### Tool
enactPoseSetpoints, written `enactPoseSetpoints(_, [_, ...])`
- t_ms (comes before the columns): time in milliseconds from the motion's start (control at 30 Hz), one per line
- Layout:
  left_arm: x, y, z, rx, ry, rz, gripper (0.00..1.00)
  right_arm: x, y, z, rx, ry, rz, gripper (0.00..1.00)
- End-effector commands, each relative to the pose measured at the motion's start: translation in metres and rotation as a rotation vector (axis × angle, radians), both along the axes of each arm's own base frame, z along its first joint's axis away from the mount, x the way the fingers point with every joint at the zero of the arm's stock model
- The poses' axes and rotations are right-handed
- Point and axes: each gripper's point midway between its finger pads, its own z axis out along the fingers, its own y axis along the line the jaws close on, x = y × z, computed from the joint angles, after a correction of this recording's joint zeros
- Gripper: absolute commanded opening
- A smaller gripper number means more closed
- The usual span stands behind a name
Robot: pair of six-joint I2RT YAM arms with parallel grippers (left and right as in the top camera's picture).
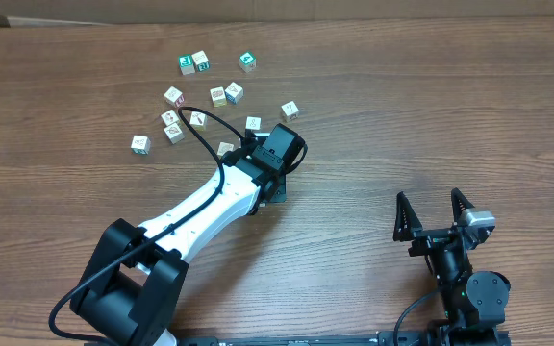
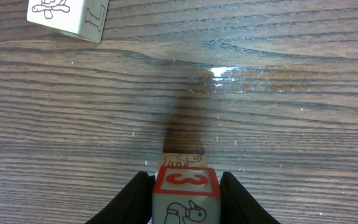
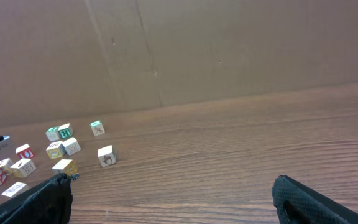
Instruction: Form a tower
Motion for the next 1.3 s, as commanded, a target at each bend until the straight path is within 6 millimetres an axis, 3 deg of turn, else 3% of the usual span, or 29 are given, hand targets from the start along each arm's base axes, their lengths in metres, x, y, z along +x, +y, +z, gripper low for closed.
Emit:
enactPoseSetpoints(0, [-0.003,0.004,-0.006,0.019,0.017,-0.003,0.30,0.000,0.000,-0.001,0.003,-0.005,0.002,1.00])
enactPoseSetpoints(467, [-0.004,0.009,-0.006,0.032,0.016,0.034,0.19,0.000,0.000,-0.001,0.003,-0.005,0.002,1.00])
enactPoseSetpoints(1267, [-0.004,0.005,0.007,0.036,-0.034,0.040,0.19,0.000,0.000,-0.001,0.004,-0.005,0.002,1.00])
